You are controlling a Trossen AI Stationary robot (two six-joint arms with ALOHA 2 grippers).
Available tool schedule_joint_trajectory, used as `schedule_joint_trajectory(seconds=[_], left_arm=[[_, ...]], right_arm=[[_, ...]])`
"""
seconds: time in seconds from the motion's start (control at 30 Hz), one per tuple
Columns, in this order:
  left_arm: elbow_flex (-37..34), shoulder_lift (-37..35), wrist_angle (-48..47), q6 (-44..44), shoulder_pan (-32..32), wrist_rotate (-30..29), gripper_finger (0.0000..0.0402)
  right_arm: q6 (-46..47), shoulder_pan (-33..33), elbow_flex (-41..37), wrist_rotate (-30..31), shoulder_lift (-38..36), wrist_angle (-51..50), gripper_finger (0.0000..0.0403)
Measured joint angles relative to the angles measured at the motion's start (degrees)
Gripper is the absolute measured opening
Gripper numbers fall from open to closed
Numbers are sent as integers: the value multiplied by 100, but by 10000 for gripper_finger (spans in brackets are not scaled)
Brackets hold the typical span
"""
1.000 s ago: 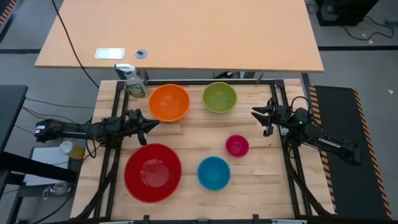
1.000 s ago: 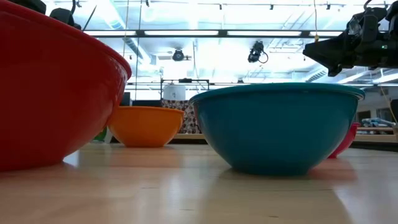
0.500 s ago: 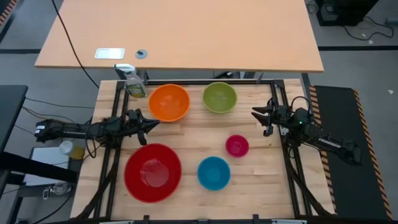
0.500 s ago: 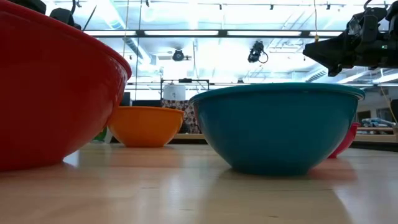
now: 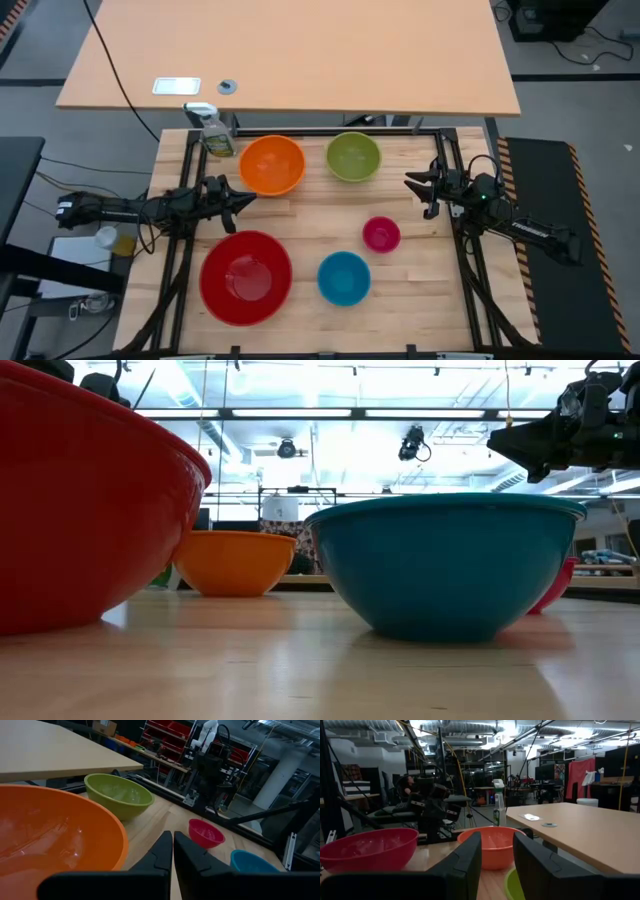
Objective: Nest bowls inside each other
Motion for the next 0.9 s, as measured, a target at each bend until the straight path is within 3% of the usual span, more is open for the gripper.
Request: schedule_joint_trajectory(seconds=[0.27, 0.47, 0.7, 0.9], left_arm=[[-2, -5, 1101, -899, 67, -217, 18], [-2, -4, 1693, -631, 90, -220, 18], [-2, -1, 1962, -1105, 90, -218, 18], [-2, 1, 2007, -2264, 90, -216, 18]], right_arm=[[0, 1, 0, -1, -1, 0, 120], [2, 2, -2, 0, -1, 0, 120], [-39, 0, 0, 3, -1, 0, 120], [386, -1, 0, 360, 2, 751, 120]])
